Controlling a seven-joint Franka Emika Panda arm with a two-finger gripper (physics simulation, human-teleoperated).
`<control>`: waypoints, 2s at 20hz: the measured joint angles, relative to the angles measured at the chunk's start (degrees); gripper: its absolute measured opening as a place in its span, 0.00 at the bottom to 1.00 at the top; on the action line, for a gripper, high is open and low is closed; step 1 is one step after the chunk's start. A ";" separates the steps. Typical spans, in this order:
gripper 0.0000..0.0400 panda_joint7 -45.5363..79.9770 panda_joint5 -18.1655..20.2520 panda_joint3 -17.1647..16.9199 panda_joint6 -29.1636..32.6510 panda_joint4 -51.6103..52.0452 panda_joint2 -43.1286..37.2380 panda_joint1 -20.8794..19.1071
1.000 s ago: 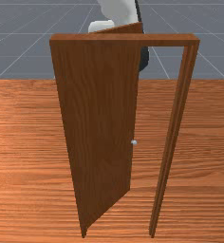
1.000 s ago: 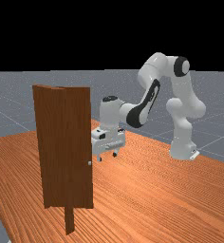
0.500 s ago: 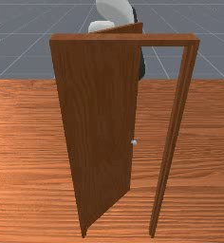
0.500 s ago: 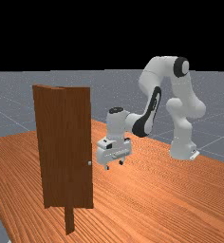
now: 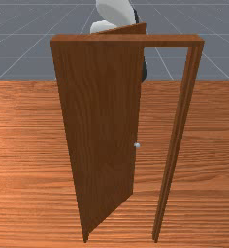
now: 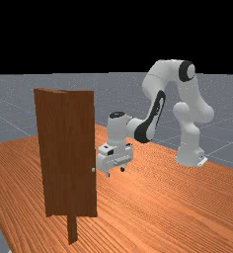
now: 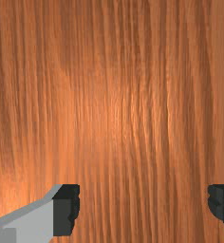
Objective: Close the door
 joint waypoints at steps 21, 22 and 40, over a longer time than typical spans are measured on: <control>1.00 0.92 0.08 -0.03 -2.45 3.49 1.01 0.39; 1.00 0.93 0.08 -0.03 -2.51 3.49 0.98 0.40; 1.00 -0.54 0.89 -1.01 -2.77 2.95 0.20 -1.69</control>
